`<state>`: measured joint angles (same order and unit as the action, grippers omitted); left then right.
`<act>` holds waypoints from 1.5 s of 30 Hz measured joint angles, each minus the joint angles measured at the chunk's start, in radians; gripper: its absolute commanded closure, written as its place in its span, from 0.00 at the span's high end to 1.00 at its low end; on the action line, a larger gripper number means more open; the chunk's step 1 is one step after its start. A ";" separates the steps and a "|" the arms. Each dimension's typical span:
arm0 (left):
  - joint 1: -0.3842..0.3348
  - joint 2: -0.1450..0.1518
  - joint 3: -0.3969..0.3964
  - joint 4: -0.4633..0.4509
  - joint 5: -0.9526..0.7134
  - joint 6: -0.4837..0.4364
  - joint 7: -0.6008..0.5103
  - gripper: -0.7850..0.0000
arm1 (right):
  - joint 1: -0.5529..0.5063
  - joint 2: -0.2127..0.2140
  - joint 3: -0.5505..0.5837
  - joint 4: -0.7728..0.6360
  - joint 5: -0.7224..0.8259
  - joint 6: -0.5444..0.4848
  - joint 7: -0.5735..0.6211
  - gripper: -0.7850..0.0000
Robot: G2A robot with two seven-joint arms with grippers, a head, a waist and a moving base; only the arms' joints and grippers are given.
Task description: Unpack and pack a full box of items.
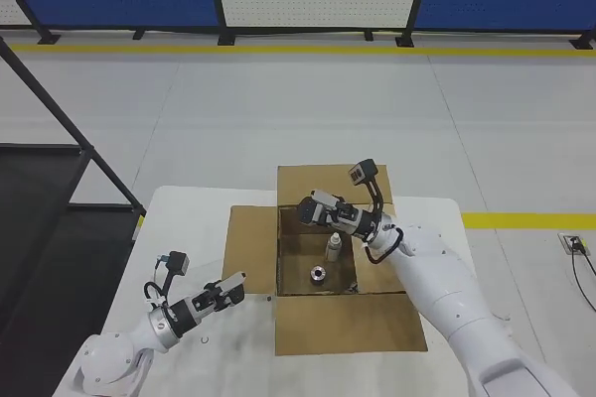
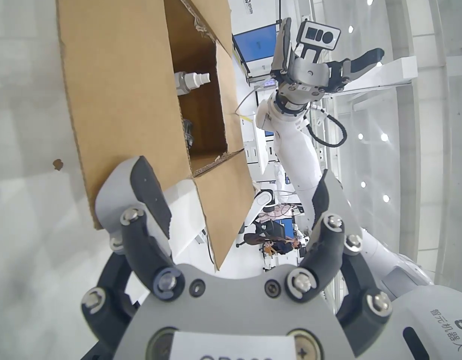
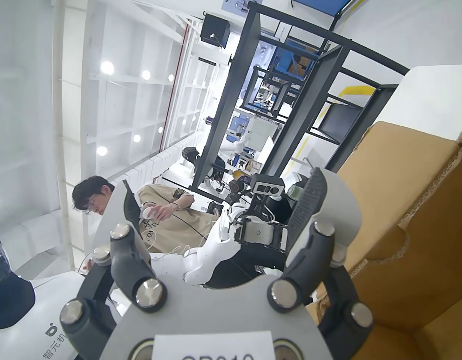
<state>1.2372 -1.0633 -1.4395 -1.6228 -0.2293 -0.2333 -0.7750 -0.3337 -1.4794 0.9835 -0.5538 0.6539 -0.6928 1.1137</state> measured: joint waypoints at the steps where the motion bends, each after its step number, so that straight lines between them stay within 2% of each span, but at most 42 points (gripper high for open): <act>1: 0.000 0.000 0.000 0.000 0.000 0.000 0.000 1.00 | 0.000 0.000 0.000 0.000 0.000 0.000 0.000 1.00; 14: 0.000 0.000 0.000 0.000 0.000 0.000 0.000 1.00 | -0.004 0.000 0.000 -0.005 -0.003 0.002 -0.005 1.00; 18: 0.004 0.000 0.008 -0.014 0.015 0.009 0.004 1.00 | -0.061 0.013 0.020 -0.090 -0.027 0.006 -0.062 1.00; 25: 0.010 0.003 0.006 -0.002 0.012 0.012 -0.013 1.00 | -0.150 0.051 0.102 -0.267 -0.052 0.011 -0.091 1.00; 45: 0.010 0.003 0.006 -0.002 0.012 0.013 -0.012 1.00 | -0.149 0.051 0.101 -0.265 -0.052 0.012 -0.091 1.00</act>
<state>1.2474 -1.0607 -1.4336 -1.6246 -0.2174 -0.2204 -0.7872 -0.4831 -1.4282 1.0846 -0.8189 0.6021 -0.6807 1.0229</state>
